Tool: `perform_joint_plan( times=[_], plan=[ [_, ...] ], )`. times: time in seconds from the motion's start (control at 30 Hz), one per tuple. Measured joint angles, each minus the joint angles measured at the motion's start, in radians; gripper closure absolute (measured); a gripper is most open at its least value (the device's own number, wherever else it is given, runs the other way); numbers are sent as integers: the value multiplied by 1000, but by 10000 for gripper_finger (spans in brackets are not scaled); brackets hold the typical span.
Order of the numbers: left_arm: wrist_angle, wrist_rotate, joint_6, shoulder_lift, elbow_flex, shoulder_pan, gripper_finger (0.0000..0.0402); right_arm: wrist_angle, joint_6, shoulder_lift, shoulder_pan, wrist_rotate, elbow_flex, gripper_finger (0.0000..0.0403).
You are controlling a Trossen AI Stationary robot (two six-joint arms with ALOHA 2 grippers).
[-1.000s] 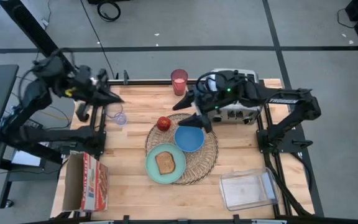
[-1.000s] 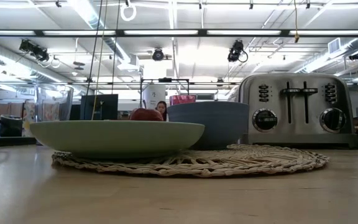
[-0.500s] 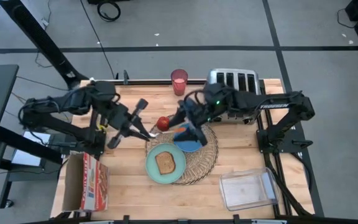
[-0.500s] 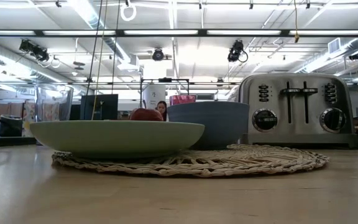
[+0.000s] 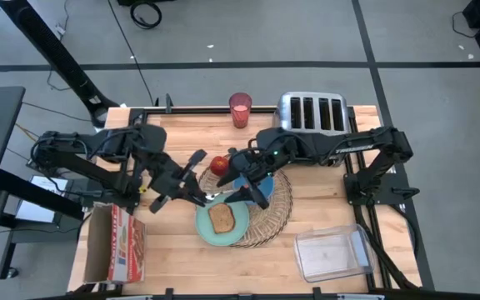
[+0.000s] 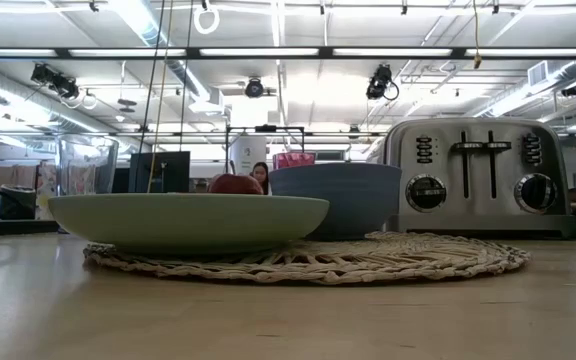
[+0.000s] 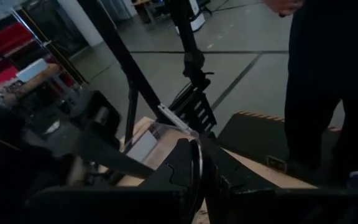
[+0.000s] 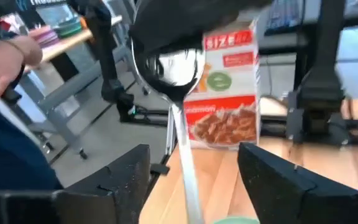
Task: Arrange a breakfast setting
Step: Put the orange spoon on the placemat to the right of the blue bowl
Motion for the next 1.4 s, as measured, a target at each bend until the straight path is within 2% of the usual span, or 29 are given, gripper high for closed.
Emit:
perform_joint_plan(
  times=[0.1,0.43,0.77,1.07,1.4],
  plan=[
    [-20,-14,20,5,-1,-13,379,-10,12,13,0,-31,0,183],
    [-68,-40,135,22,-1,-24,379,-19,91,13,0,-37,0,264],
    [-100,-38,161,23,-1,-24,379,-38,118,17,-1,-23,0,289],
    [-94,-37,196,23,-1,-24,373,-25,148,21,-1,-28,0,335],
    [-90,-36,196,23,-1,-24,375,-26,112,21,0,-16,0,345]
  ],
)
